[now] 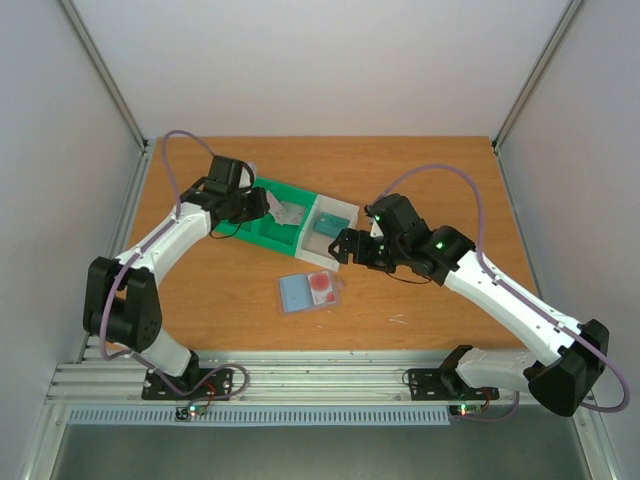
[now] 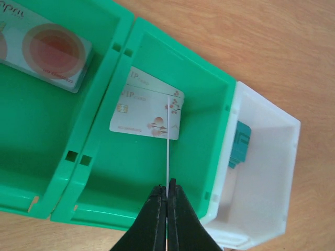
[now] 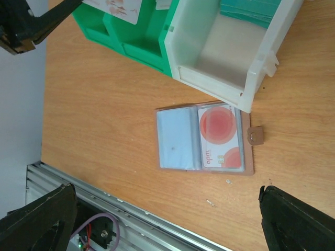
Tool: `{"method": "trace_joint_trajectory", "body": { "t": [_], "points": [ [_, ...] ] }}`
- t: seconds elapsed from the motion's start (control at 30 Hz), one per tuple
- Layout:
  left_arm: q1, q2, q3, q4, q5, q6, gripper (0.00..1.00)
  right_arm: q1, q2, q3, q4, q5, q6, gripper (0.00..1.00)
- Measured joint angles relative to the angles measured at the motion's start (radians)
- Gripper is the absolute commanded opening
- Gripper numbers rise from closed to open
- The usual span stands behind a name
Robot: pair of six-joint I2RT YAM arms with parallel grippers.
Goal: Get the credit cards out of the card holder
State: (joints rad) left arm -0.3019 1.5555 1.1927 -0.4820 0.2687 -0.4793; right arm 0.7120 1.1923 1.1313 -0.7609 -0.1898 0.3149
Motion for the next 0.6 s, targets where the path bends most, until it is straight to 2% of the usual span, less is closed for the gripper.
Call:
{"method": "trace_joint_trajectory", "body": {
  "t": [0.27,0.6],
  "points": [
    [0.005,0.099,0.032,0.011,0.005,-0.033,0.0,-0.014,0.024,0.006,-0.008,-0.001,-0.029,0.96],
    [0.005,0.216,0.068,0.103,0.059,-0.057,0.01,-0.046,0.021,0.006,-0.019,-0.001,-0.052,0.96]
  ]
}}
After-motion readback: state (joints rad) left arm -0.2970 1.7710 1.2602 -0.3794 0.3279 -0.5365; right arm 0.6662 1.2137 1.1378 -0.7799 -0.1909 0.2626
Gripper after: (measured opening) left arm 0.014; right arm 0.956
